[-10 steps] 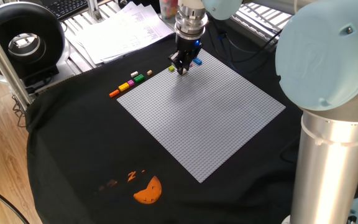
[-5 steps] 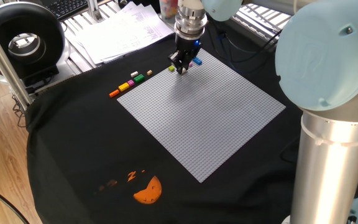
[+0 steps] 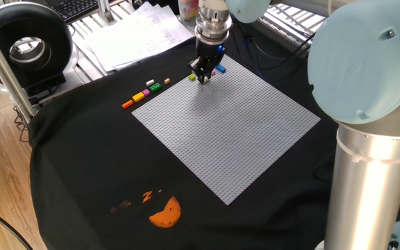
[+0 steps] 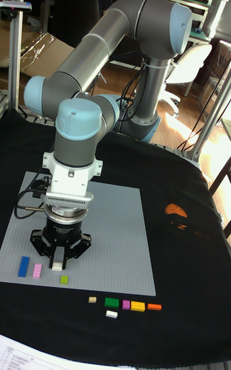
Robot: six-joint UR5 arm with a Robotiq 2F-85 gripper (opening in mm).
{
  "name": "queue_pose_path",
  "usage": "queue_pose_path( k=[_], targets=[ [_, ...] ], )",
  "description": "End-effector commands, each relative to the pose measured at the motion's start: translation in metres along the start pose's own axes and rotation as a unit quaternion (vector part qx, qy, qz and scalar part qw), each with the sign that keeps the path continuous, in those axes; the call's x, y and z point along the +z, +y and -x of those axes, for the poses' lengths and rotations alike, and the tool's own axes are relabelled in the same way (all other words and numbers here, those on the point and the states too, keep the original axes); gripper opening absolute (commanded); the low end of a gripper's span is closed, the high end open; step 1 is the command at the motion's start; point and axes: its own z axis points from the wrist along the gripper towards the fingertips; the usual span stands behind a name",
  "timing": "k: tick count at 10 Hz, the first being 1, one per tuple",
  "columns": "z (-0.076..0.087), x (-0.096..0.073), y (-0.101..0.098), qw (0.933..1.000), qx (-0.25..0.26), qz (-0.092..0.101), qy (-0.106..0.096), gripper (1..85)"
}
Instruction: Build with small Lego blocks
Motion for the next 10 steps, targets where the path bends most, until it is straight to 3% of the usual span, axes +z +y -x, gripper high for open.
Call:
queue_pose_path(
  k=[1, 6, 10],
  targets=[
    [0.0007, 0.0020, 0.0019, 1.0000, 0.001, 0.008, -0.003, 11.0],
    [-0.0044, -0.0045, -0.0009, 0.9999, -0.006, 0.009, 0.001, 11.0],
    [-0.0040, 0.0021, -0.0008, 0.9999, -0.010, 0.010, 0.000, 10.7]
  ],
)
